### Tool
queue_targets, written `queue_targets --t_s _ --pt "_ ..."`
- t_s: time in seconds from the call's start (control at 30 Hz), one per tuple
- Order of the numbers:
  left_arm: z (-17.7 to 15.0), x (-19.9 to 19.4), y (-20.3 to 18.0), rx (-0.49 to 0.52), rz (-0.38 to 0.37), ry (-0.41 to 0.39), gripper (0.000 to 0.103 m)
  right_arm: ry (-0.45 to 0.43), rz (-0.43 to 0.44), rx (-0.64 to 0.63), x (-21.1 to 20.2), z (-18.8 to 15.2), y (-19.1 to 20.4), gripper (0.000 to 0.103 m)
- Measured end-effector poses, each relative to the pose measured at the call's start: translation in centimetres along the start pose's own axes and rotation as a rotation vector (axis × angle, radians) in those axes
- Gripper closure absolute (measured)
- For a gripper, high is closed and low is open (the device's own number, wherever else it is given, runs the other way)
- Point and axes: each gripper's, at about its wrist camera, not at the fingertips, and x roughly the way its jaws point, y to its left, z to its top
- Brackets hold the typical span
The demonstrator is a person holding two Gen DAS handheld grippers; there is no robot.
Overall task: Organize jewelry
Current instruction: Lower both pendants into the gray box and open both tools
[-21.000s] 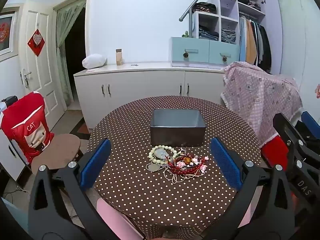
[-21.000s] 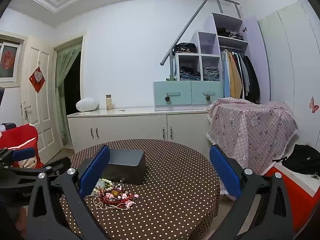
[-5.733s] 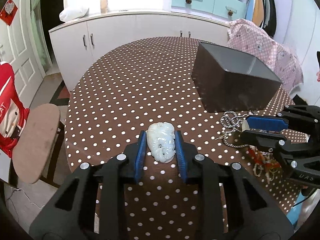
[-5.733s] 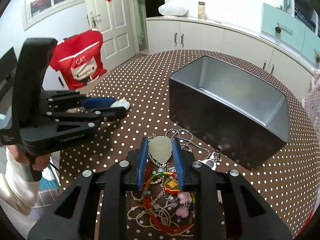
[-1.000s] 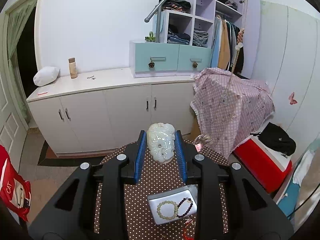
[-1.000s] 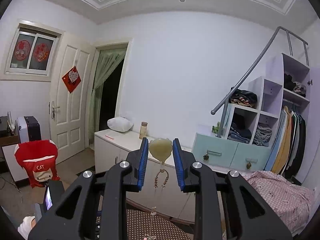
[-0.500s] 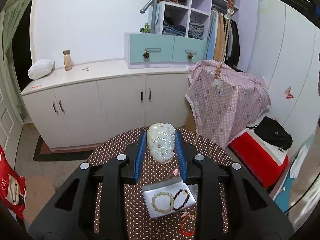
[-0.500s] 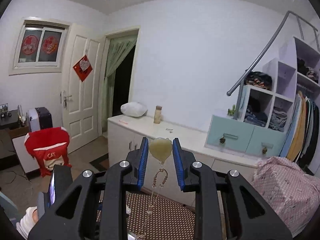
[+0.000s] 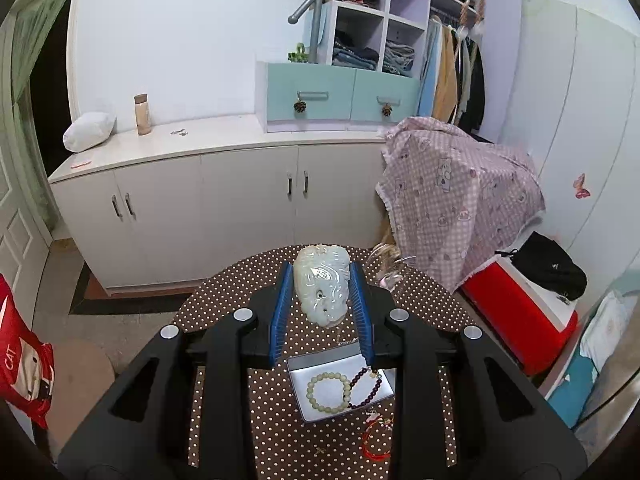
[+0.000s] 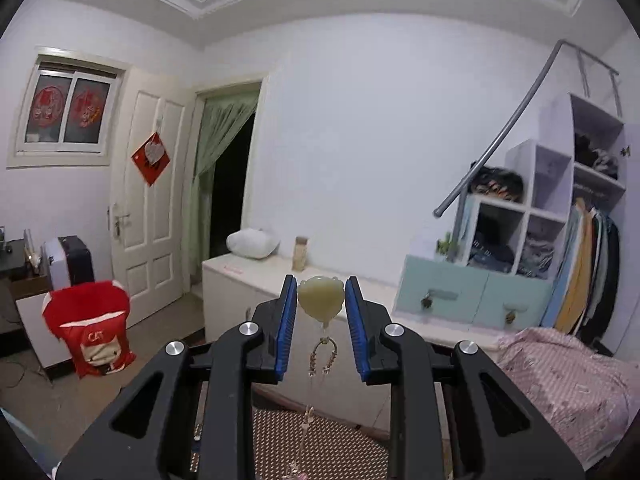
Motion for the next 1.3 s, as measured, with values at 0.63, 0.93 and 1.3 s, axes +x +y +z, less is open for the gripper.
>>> queue_targets --t_s 0.63,0.93,1.3 --pt "-0.7 1.0 -0.6 0.0 -0.022 0.019 0.074 0.074 0.073 0.032 1.0 -7.5 -0.2 0.08" --pt "-3.4 3.7 -0.6 -0.014 -0.046 0.085 0.074 0.198 0.147 0.119 3.4 -15.1 -0.7 0.08" --pt "-7.0 7.0 0.1 -0.055 -0.039 0.166 0.074 0.415 0.214 0.215 7.1 -25.9 -0.4 0.08"
